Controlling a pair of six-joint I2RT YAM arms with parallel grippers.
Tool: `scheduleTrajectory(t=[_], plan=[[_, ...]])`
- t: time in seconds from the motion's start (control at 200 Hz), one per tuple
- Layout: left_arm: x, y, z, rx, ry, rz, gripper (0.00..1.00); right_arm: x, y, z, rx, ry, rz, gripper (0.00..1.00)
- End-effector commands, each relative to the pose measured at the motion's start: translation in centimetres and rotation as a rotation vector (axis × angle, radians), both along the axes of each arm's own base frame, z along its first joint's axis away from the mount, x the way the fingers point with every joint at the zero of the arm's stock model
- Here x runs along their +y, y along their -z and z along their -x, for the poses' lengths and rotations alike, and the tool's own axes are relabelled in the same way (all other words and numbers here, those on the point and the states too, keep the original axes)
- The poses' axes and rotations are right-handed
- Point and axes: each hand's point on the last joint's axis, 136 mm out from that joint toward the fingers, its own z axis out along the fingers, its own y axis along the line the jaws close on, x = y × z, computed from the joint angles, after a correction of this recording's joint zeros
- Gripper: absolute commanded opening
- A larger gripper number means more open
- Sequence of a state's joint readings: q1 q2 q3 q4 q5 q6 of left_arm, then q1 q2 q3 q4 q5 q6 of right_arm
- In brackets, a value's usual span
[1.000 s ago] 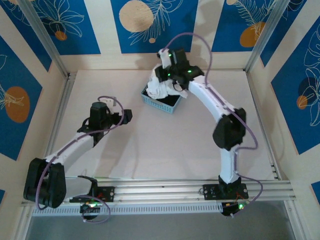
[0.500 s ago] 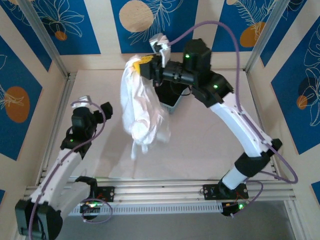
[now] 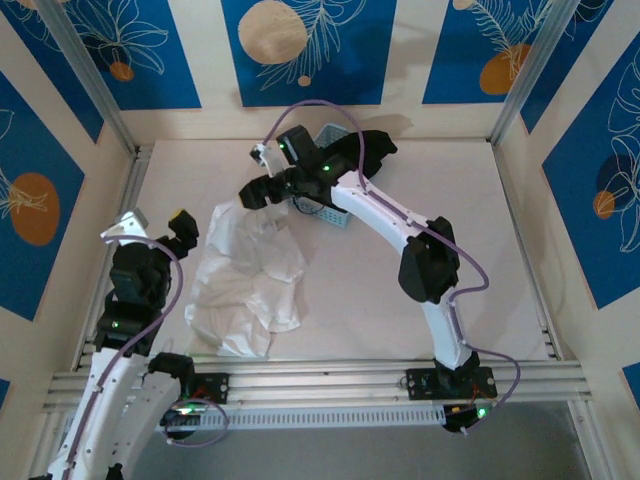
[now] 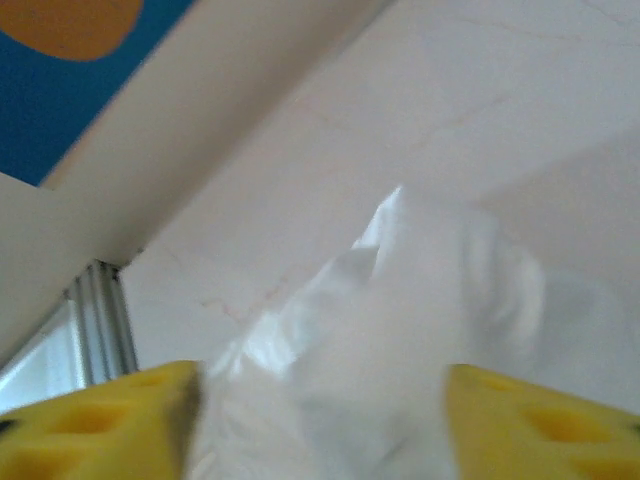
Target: Fold the inside-out t-shirt
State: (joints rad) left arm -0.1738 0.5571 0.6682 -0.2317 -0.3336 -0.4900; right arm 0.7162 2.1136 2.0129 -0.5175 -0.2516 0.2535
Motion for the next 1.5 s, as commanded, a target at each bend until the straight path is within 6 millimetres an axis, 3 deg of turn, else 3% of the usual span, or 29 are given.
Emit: scheduleTrajectory(t=[0.0, 0.07, 0.14, 0.295, 0.54, 0.71, 0.82, 0.985, 1.15, 1.4, 1.495], plan=[[-1.9, 2.6, -0.6, 0.062, 0.101, 0.047, 1.0, -5.6, -1.1, -2.4, -0.106, 0.15, 0.069, 0.93], [-2.8, 4.2, -1.3, 0.088, 0.14, 0.072, 1.0, -8.6, 1.3, -4.4, -0.065, 0.256, 0.127, 0.94], [-3.4, 5.3, -2.1, 0.11, 0.165, 0.081, 1.0, -9.7, 3.2, -6.1, 0.0, 0.32, 0.153, 0.92], [-4.5, 6.4, -3.3, 0.146, 0.21, 0.083, 1.0, -8.9, 5.7, -10.1, 0.038, 0.445, 0.186, 0.87], [-4.8, 7.9, -3.4, 0.173, 0.228, 0.075, 1.0, -7.3, 9.8, -15.7, 0.078, 0.629, 0.17, 0.8], [-5.0, 8.2, -3.2, 0.177, 0.247, 0.068, 1.0, -6.5, 12.3, -17.7, 0.102, 0.672, 0.173, 0.76], [-5.2, 8.5, -3.0, 0.182, 0.257, 0.065, 1.0, -8.4, 13.7, -17.9, 0.148, 0.738, 0.229, 0.65], [-5.3, 8.6, -2.8, 0.177, 0.265, 0.068, 1.0, -13.7, 14.6, -17.1, 0.17, 0.804, 0.375, 0.5], [-5.3, 8.7, -2.7, 0.168, 0.269, 0.069, 1.0, -20.2, 13.9, -15.8, 0.156, 0.814, 0.467, 0.4], [-5.5, 9.0, -2.9, 0.165, 0.279, 0.071, 1.0, -32.2, 14.0, -12.6, 0.156, 0.816, 0.689, 0.11], [-5.7, 9.0, -3.1, 0.159, 0.286, 0.079, 1.0, -36.7, 13.3, -11.4, 0.142, 0.826, 0.744, 0.08]])
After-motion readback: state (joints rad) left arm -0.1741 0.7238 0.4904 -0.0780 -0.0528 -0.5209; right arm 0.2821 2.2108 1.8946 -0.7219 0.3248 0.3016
